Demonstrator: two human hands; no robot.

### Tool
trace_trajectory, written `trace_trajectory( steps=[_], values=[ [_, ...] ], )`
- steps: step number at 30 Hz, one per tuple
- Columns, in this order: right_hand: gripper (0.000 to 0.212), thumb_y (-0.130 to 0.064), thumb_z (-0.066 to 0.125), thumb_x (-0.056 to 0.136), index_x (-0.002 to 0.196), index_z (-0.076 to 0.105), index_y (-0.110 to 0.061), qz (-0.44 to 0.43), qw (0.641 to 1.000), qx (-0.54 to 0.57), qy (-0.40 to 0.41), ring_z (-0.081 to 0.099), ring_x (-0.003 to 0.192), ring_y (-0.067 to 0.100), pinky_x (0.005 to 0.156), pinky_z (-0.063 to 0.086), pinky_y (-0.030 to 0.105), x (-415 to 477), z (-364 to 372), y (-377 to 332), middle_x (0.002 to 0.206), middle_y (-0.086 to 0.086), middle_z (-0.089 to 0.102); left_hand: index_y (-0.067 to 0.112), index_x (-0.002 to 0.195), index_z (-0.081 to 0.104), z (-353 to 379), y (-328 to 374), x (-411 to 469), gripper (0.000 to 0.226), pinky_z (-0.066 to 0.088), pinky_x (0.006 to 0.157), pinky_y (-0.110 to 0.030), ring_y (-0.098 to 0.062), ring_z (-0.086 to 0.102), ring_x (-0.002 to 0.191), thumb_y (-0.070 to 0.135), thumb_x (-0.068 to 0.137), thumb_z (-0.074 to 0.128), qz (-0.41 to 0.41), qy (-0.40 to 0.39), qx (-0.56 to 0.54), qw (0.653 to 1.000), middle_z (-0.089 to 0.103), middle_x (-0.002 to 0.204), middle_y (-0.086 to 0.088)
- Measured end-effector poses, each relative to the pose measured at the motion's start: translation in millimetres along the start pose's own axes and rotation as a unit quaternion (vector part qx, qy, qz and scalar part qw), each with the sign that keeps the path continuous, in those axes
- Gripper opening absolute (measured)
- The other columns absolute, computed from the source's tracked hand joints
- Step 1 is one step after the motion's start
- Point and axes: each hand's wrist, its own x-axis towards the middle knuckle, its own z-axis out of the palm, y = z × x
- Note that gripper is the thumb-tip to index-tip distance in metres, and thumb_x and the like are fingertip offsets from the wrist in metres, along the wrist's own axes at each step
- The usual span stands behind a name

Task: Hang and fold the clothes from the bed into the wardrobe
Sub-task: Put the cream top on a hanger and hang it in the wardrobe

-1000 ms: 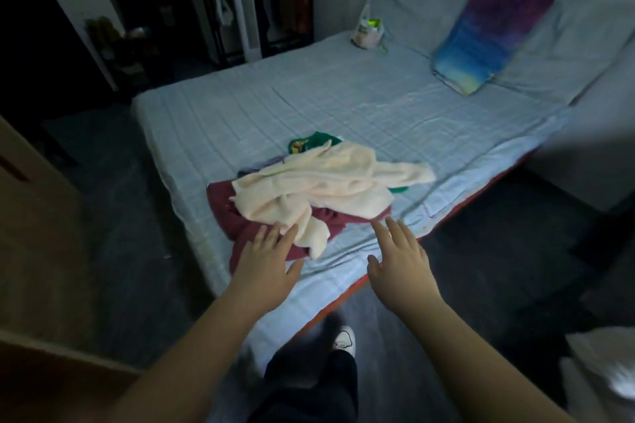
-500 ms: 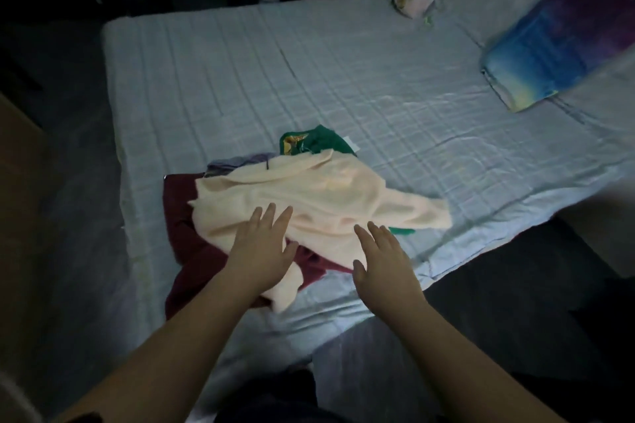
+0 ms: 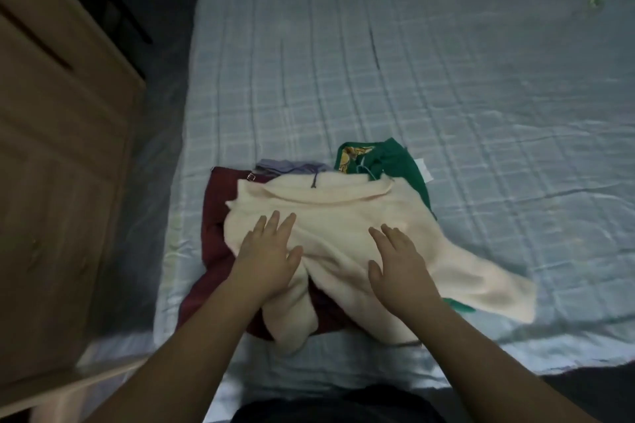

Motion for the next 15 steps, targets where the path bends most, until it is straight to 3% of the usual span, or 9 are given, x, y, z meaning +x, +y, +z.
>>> trace_trajectory(
  steps=[6, 11, 15],
  values=[
    [0.063, -0.028, 0.052, 0.087, 0.147, 0.042, -0.013, -0.059, 0.996, -0.025, -0.069, 0.036, 0.140, 0.034, 0.113, 0.035, 0.045, 127, -4, 37, 0.152, 0.016, 0.041, 0.021, 0.157, 0.021, 1, 12, 62, 0.090, 0.020, 0.121, -0.045, -0.037, 0.017, 0.149, 0.064, 0.078, 0.013, -0.062, -0.019, -0.040, 0.997, 0.021, 0.163, -0.014],
    [0.060, -0.022, 0.053, 0.090, 0.148, 0.039, -0.013, -0.067, 0.992, -0.030, -0.100, 0.033, 0.141, 0.032, 0.111, 0.037, 0.047, 219, 16, 38, 0.153, 0.014, 0.037, 0.019, 0.156, 0.025, 11, 8, 125, 0.068, 0.021, 0.120, -0.043, -0.034, 0.019, 0.149, 0.043, 0.095, 0.044, -0.081, -0.022, -0.079, 0.993, 0.024, 0.162, -0.013],
    [0.051, -0.018, 0.053, 0.088, 0.137, 0.049, -0.008, -0.091, 0.986, -0.034, -0.132, 0.043, 0.130, 0.034, 0.105, 0.042, 0.046, 257, 47, 31, 0.138, 0.016, 0.050, 0.014, 0.154, 0.028, 30, -16, 171, 0.065, 0.019, 0.121, -0.043, -0.036, 0.022, 0.147, 0.030, 0.096, 0.054, -0.092, -0.045, -0.105, 0.989, 0.027, 0.160, -0.015]
  ],
)
